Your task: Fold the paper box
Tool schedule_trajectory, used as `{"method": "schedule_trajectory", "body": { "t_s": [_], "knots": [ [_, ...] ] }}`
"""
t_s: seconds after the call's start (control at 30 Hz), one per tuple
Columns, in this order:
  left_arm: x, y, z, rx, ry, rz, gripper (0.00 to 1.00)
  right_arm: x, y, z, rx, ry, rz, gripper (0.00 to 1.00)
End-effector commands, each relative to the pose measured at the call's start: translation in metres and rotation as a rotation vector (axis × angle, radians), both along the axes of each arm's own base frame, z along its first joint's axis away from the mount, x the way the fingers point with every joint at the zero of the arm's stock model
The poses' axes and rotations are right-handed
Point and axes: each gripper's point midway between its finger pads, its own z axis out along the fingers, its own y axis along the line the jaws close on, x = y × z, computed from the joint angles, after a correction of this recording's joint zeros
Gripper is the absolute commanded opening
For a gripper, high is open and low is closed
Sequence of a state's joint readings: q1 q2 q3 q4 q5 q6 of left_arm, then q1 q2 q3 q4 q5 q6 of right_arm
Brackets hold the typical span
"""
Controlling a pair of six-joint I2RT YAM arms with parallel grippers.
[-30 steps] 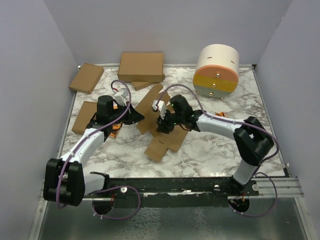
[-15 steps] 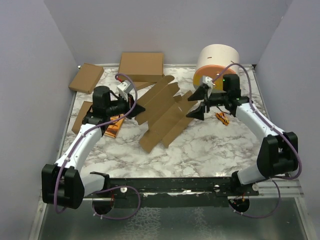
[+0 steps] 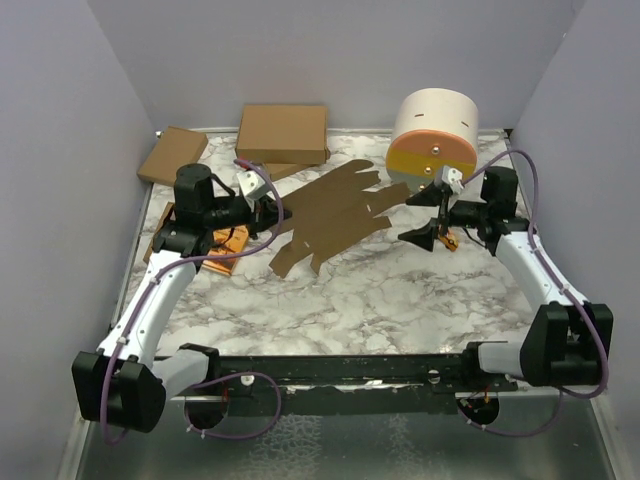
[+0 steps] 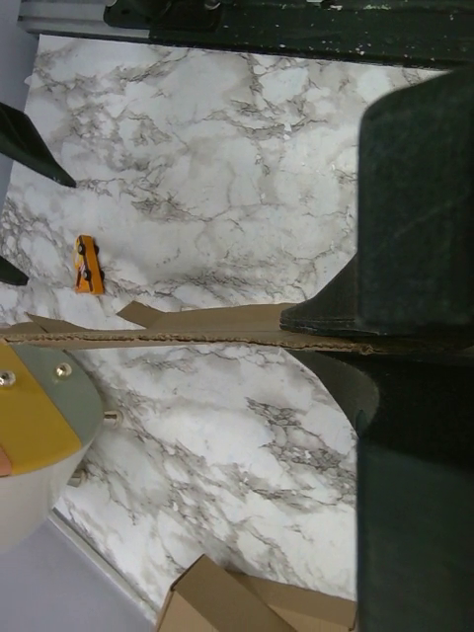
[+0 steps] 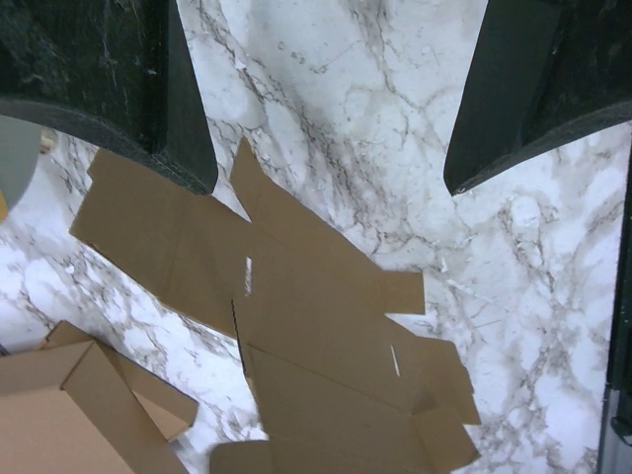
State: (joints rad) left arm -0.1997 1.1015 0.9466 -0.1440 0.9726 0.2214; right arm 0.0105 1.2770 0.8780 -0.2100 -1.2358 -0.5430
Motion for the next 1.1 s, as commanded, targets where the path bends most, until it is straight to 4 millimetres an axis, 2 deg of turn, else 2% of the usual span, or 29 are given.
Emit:
{"method": "schedule_trajectory", "body": {
  "t_s": [0.0, 0.13, 0.27, 0.5, 0.63, 0.73, 0.87, 1.0, 1.07],
  "knots": [
    [-0.007, -0.008, 0.009, 0.036, -0.069, -0.094, 0.0, 0.028, -0.014, -0.002, -0.024, -0.001, -0.058, 1.0],
    [-0.004, -0.012, -0.003, 0.075, -0.052, -0.102, 0.0, 0.042, -0.02, -0.009, -0.04, -0.007, -0.089, 1.0],
    [-0.002, -0.015, -0.004, 0.09, -0.046, -0.119, 0.0, 0.062, -0.03, -0.005, -0.072, -0.09, -0.168, 1.0],
    [-0.004, -0.019, -0.003, 0.089, -0.049, -0.146, 0.0, 0.075, -0.031, -0.024, -0.103, -0.099, -0.141, 1.0],
    [-0.006, -0.02, -0.003, 0.087, -0.049, -0.156, 0.0, 0.085, -0.028, -0.025, -0.092, -0.118, -0.109, 0.98],
    [-0.007, -0.02, -0.002, 0.086, -0.054, -0.161, 0.0, 0.085, -0.022, -0.03, -0.062, -0.075, -0.044, 0.86],
    [-0.01, -0.021, -0.002, 0.083, -0.058, -0.171, 0.0, 0.092, -0.024, -0.044, -0.074, -0.016, -0.056, 0.66],
    [-0.01, -0.022, -0.006, 0.08, -0.05, -0.18, 0.0, 0.089, -0.025, -0.052, -0.089, -0.011, -0.047, 0.38],
    [-0.008, -0.022, -0.008, 0.081, -0.039, -0.173, 0.0, 0.085, -0.025, -0.054, -0.096, -0.016, -0.045, 0.28]
  ]
}}
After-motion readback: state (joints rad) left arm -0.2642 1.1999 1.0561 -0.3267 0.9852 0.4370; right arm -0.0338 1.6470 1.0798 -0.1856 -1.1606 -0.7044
